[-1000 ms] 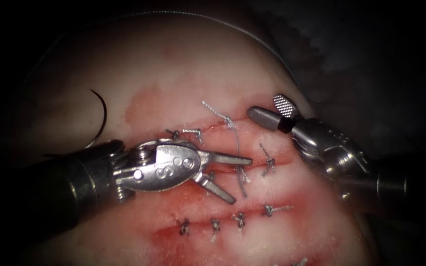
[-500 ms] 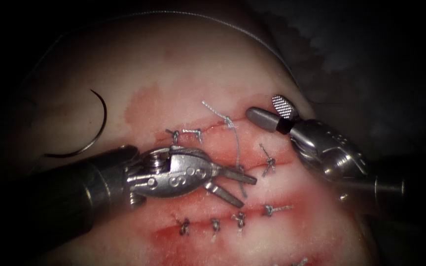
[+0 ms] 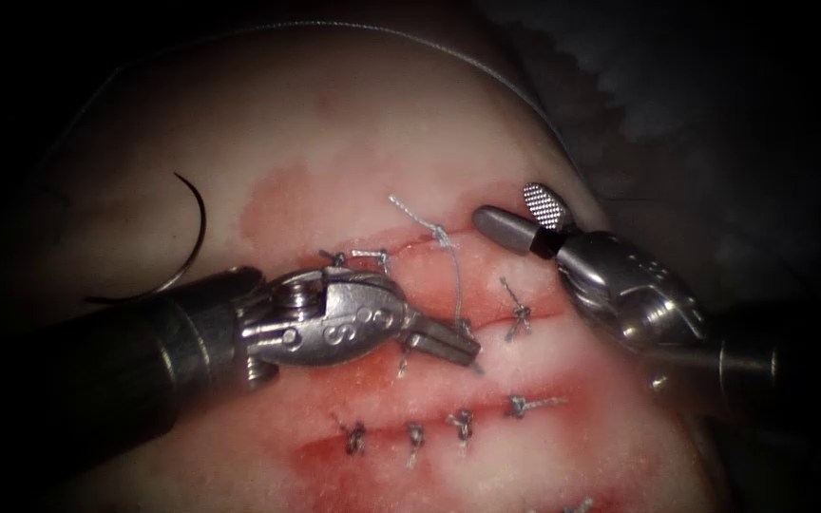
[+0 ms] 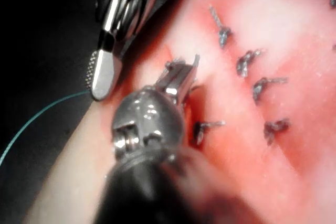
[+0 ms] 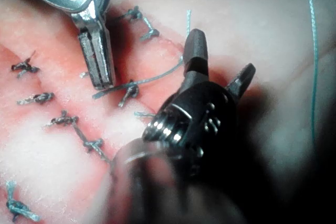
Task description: Wound Closure
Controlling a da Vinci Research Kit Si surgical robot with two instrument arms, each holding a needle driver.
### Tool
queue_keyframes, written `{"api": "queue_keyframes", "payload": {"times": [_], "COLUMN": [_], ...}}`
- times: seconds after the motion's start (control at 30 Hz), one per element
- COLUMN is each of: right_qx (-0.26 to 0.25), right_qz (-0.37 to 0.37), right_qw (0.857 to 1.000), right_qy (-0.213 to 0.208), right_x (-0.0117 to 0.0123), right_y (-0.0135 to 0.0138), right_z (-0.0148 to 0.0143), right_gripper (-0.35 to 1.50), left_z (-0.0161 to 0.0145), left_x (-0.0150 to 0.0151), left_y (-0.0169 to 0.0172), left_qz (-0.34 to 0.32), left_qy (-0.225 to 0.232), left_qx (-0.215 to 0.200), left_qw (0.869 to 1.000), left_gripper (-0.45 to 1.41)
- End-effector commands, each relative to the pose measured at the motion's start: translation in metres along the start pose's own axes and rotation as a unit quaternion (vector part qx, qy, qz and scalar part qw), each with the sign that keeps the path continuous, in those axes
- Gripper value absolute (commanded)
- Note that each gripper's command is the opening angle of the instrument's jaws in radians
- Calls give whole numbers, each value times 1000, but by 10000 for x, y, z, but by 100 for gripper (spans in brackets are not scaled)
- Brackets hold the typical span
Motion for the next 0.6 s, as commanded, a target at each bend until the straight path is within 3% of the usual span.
{"api": "queue_keyframes", "payload": {"times": [0.03, 0.07, 0.1, 0.13, 0.47, 0.57, 0.6], "right_qx": [-2, -2, -2, -2, -2, -2, -2], "right_qz": [0, 0, 0, 0, 0, 3, 3], "right_qw": [1000, 1000, 1000, 1000, 1000, 1000, 1000], "right_qy": [-1, -1, -1, -1, -1, -1, -1], "right_x": [1, 1, 1, 2, 2, 2, 2], "right_y": [4, 4, 4, 4, 5, 5, 6], "right_z": [8, 8, 8, 8, 8, 8, 8], "right_gripper": [142, 142, 142, 142, 142, 142, 142], "left_z": [2, 4, 6, 7, 24, 26, 27], "left_x": [0, 1, 1, 0, 4, 6, 5], "left_y": [10, 9, 8, 7, -5, -5, -4], "left_qz": [-2, -2, -1, -1, 4, 4, 4], "left_qy": [-2, 0, -3, -4, -5, -4, -4], "left_qx": [3, 3, 5, 4, 17, 17, 17], "left_qw": [1000, 1000, 1000, 1000, 1000, 1000, 1000], "left_gripper": [-45, 14, 42, 52, 81, 64, 44]}}
